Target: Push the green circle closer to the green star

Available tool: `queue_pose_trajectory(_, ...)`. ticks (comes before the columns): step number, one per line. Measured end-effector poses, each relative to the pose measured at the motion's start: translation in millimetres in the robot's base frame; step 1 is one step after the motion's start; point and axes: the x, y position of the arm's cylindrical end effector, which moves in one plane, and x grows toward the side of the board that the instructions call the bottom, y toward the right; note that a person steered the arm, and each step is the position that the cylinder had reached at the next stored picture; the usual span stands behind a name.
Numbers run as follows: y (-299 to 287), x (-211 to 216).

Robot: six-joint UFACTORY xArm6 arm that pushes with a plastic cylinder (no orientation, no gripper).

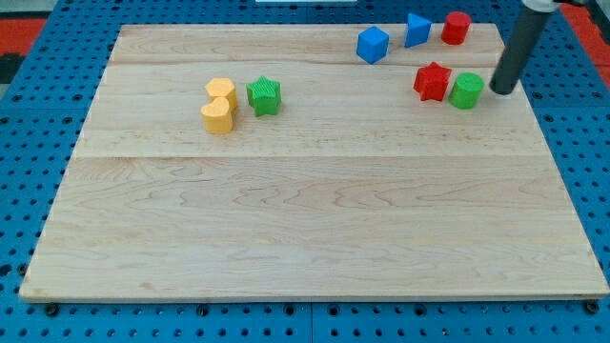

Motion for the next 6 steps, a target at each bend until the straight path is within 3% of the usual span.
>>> queue_pose_trajectory(1, -74.4, 37.5)
queue_pose_trajectory(2, -117.3, 44.8)
queue_pose_trajectory(3, -52.4, 38.0)
queue_pose_trajectory(4, -83.0, 2.0)
queue_pose_trajectory(6, -229.6, 12.5)
